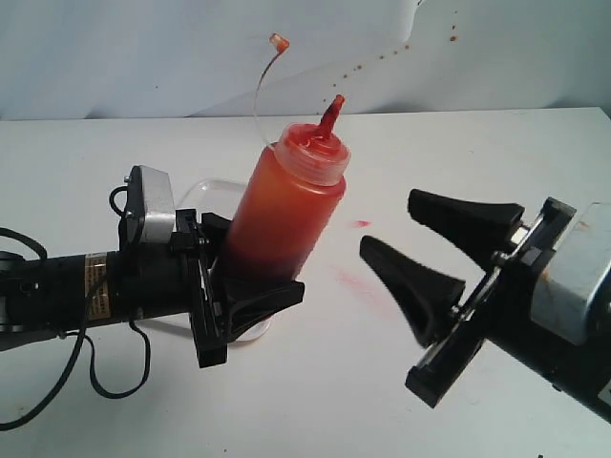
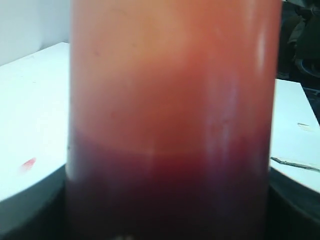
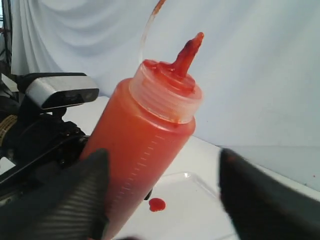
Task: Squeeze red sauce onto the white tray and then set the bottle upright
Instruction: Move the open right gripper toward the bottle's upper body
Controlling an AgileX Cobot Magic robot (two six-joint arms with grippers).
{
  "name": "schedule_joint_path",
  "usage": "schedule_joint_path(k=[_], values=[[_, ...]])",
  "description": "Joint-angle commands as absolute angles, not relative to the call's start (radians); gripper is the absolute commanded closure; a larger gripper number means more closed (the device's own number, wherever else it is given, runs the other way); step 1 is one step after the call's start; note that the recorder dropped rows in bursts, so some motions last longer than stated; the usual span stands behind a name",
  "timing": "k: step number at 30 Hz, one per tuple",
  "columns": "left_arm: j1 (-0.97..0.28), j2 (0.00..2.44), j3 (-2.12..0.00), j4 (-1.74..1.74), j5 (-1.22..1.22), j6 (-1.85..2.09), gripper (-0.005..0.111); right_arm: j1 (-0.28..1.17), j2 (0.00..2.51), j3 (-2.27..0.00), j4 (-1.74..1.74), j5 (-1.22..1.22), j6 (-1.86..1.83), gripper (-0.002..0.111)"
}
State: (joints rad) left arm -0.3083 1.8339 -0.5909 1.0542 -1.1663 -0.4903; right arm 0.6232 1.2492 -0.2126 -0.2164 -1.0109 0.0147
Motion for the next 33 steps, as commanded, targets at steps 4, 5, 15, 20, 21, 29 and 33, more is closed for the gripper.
schedule_joint_path(k=[4, 5, 15, 20, 21, 29, 33], values=[[-0.319, 1.829, -0.599, 0.996, -1.221, -0.492, 0.107, 0.618, 1.248, -0.207, -0.175, -0.952, 0.056, 0.005], [-0.319, 1.829, -0.599, 0.996, -1.221, -0.492, 0.107, 0.618, 1.248, -0.207, -0.175, -0.952, 0.065, 0.005], [-0.319, 1.829, -0.599, 1.004, -1.221, -0.494, 0.107, 0.618, 1.248, -0.207, -0.175, -0.952, 0.252, 0.005], [-0.319, 1.829, -0.599, 1.003, -1.221, -0.496, 0.107, 0.618, 1.25, -0.241, -0.184, -0.915, 0.273, 0.005], [-0.319, 1.829, -0.599, 1.003, -1.221, -0.496, 0.107, 0.618, 1.25, -0.255, -0.187, -0.882, 0.273, 0.005], [-0.319, 1.829, -0.599, 1.003, -1.221, -0.496, 0.107, 0.618, 1.255, -0.314, -0.203, -0.771, 0.273, 0.005], [-0.319, 1.829, -0.599, 1.003, -1.221, -0.496, 0.107, 0.618, 1.314, -0.317, -0.203, -0.828, 0.273, 0.005]])
